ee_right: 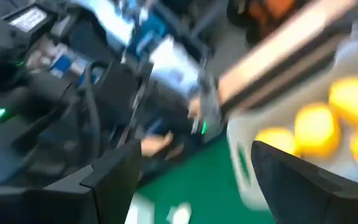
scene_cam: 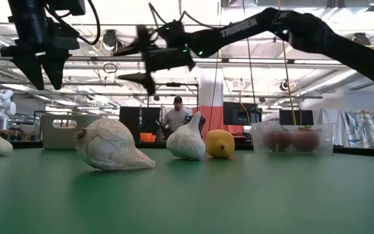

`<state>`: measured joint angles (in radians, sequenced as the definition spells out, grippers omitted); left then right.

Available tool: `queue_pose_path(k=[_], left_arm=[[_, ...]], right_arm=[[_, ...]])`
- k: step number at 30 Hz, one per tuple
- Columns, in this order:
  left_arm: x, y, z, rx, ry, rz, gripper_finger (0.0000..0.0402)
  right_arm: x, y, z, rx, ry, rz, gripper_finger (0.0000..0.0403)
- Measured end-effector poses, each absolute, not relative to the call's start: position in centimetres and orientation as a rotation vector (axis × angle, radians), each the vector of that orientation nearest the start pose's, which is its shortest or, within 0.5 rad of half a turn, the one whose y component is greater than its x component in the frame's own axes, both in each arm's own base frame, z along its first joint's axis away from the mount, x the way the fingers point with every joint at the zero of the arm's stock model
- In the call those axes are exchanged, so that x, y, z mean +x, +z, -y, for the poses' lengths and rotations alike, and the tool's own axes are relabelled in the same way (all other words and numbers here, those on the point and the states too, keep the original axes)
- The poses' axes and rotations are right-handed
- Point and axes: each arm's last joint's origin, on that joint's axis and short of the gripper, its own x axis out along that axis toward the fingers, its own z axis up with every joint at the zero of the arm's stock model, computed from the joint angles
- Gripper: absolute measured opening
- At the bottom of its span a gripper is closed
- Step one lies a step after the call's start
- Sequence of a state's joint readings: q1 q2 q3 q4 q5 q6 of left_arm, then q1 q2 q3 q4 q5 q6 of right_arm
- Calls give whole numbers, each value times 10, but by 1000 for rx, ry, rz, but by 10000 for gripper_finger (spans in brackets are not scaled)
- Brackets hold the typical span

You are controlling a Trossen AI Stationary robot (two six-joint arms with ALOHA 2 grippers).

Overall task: Sort produce into baskets
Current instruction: Put the lemon into the gray bin

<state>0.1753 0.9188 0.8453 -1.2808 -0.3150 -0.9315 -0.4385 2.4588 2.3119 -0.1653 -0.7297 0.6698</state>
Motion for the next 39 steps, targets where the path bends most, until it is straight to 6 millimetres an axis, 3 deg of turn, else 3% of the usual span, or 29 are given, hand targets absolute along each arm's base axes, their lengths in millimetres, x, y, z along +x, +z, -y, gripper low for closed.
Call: queue_pose_path(k=[4,9,16,23,27,30,33,39], left_arm=[[133,264,-32,-630,906,-1029,283],[156,271,-34,-581,712,-887,283],[217,276,-34,-450,338,-653,283],[291,249,-26,-344,195,-663,283],[336,232,-21,-345,184,-752,283],[367,227,-18,-449,224,-804,283],[391,222,-17,-551,281,-874,283],[422,222,-12,-548,295,-930,283]], right_arm=[[480,287,225,862,193,-551,287],[418,333,204,739,2,-814,277],[344,392,134,566,-265,-1164,269],[302,442,68,571,-365,-1035,269],[286,451,33,541,-489,-983,269],[271,456,13,565,-496,-957,269],[260,455,-3,581,-489,-965,269],[246,440,-23,577,-495,-1020,269]])
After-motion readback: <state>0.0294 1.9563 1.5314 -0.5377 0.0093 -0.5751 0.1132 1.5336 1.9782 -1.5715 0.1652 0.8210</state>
